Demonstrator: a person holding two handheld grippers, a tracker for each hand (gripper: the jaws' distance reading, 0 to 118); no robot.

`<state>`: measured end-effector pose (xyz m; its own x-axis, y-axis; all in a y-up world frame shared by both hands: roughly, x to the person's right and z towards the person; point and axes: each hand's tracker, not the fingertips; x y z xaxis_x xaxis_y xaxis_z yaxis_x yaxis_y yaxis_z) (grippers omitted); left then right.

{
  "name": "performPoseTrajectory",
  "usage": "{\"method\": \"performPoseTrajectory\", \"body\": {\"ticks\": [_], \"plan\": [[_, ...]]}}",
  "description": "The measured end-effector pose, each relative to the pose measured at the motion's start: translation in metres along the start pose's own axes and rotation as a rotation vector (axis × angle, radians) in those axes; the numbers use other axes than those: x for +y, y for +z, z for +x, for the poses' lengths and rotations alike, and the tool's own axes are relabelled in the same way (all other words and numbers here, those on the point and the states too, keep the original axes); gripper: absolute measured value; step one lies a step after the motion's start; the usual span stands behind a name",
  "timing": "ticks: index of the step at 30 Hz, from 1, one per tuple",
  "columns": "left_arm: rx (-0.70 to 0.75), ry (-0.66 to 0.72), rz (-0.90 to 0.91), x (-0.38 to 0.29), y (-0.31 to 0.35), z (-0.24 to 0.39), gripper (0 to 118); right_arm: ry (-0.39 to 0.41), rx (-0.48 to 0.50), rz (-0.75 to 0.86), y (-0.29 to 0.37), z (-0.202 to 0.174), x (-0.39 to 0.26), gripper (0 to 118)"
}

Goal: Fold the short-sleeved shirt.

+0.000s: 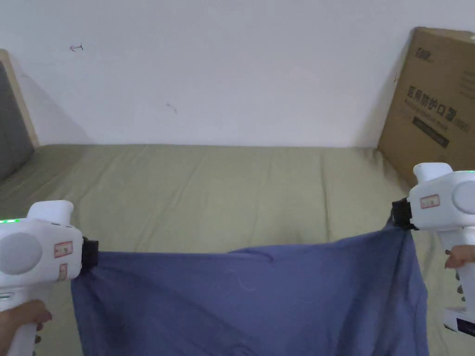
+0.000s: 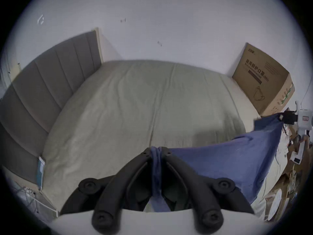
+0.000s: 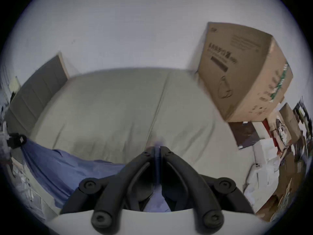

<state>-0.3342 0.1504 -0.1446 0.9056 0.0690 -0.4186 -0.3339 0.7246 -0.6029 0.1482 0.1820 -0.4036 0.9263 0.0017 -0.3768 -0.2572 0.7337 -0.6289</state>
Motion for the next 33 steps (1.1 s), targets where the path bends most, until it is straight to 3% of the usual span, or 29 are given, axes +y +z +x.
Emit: {"method": "performPoseTrajectory", "body": {"ticks": [2, 3, 9, 18, 23, 33], "plan": [[0.006, -0.018, 0.036, 0.015, 0.017, 0.003, 7, -0.012, -0.046, 0.055, 0.031, 0.008, 0.010, 6], [-0.002, -0.026, 0.052, 0.022, 0.024, 0.003, 7, 0.001, -0.046, 0.086, 0.044, 0.008, 0.013, 6], [0.008, -0.079, 0.164, 0.076, 0.060, 0.016, 7, -0.103, -0.010, 0.191, 0.099, 0.014, 0.048, 6], [0.089, -0.093, 0.309, 0.175, 0.079, 0.022, 7, -0.126, -0.007, 0.287, 0.105, -0.003, 0.140, 6], [0.146, -0.074, 0.419, 0.243, 0.082, 0.027, 7, -0.223, -0.015, 0.346, 0.097, -0.013, 0.219, 6], [0.238, -0.039, 0.558, 0.339, 0.075, 0.024, 7, -0.189, -0.010, 0.477, 0.120, -0.026, 0.311, 6]]}}
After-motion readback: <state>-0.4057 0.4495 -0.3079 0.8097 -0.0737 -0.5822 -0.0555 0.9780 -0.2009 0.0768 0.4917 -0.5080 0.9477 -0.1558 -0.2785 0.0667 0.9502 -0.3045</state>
